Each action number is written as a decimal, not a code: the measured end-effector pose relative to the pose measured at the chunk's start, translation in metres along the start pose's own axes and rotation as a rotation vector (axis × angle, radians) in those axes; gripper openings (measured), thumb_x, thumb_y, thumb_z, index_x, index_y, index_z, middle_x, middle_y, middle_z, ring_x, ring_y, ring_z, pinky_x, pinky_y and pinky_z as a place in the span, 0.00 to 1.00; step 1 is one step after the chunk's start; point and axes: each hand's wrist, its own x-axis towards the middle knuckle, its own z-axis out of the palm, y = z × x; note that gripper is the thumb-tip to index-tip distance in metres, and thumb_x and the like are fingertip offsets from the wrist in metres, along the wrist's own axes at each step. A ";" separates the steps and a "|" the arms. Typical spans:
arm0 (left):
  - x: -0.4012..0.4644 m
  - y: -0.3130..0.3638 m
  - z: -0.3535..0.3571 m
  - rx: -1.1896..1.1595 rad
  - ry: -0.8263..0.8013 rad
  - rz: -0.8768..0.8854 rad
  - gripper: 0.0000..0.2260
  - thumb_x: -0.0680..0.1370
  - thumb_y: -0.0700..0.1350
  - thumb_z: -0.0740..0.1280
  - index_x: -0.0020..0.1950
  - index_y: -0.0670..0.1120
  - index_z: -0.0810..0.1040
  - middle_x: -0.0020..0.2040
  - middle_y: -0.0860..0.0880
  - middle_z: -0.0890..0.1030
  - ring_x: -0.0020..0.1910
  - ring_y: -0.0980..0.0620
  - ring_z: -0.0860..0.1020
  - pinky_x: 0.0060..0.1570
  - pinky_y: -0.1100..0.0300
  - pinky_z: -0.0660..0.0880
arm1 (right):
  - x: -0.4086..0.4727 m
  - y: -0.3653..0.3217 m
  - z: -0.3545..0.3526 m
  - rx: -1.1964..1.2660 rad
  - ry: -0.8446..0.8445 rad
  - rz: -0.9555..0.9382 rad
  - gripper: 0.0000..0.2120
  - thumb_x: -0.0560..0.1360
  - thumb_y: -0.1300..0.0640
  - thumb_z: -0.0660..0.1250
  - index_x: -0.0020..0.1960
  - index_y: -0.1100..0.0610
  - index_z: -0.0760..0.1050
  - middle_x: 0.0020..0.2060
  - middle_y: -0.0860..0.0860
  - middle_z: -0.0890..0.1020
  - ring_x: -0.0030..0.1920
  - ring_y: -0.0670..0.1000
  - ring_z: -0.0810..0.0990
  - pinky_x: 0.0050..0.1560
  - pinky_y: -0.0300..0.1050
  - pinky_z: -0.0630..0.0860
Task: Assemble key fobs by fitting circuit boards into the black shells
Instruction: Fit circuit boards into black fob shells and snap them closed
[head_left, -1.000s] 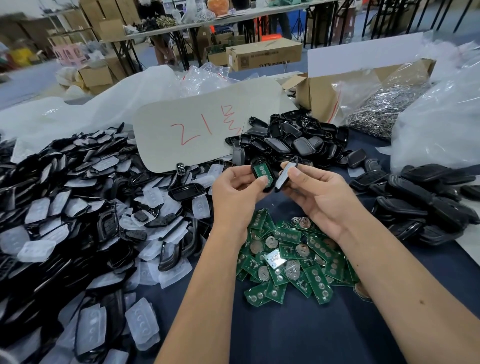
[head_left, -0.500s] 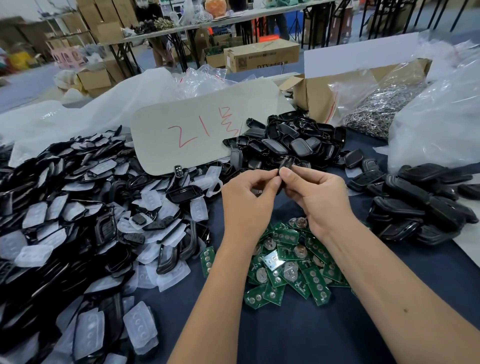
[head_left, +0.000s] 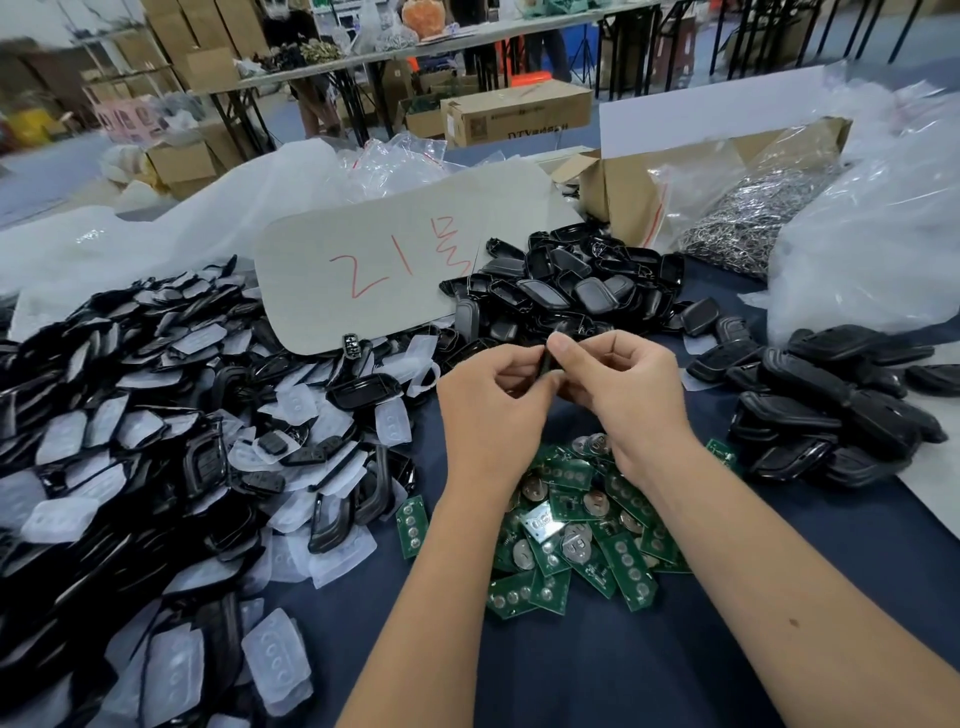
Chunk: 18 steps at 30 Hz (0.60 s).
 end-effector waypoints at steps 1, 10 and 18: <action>0.001 -0.001 -0.003 -0.013 0.004 -0.028 0.07 0.73 0.40 0.79 0.49 0.49 0.88 0.41 0.57 0.87 0.42 0.60 0.84 0.47 0.64 0.81 | 0.001 -0.001 -0.002 -0.001 -0.015 0.009 0.13 0.73 0.51 0.80 0.45 0.60 0.82 0.39 0.60 0.86 0.39 0.54 0.84 0.44 0.53 0.85; 0.009 -0.004 -0.021 -0.117 -0.146 -0.060 0.16 0.71 0.35 0.80 0.44 0.57 0.85 0.38 0.59 0.86 0.39 0.62 0.82 0.45 0.66 0.80 | 0.006 -0.008 -0.022 -0.075 -0.341 -0.108 0.08 0.75 0.59 0.76 0.55 0.53 0.86 0.40 0.51 0.85 0.34 0.46 0.78 0.35 0.39 0.76; 0.012 -0.011 -0.034 -0.313 -0.201 -0.149 0.10 0.70 0.37 0.81 0.47 0.50 0.88 0.42 0.49 0.87 0.43 0.54 0.84 0.46 0.60 0.81 | 0.005 -0.011 -0.024 0.014 -0.416 -0.107 0.08 0.71 0.59 0.77 0.50 0.52 0.88 0.40 0.57 0.86 0.36 0.50 0.79 0.40 0.39 0.79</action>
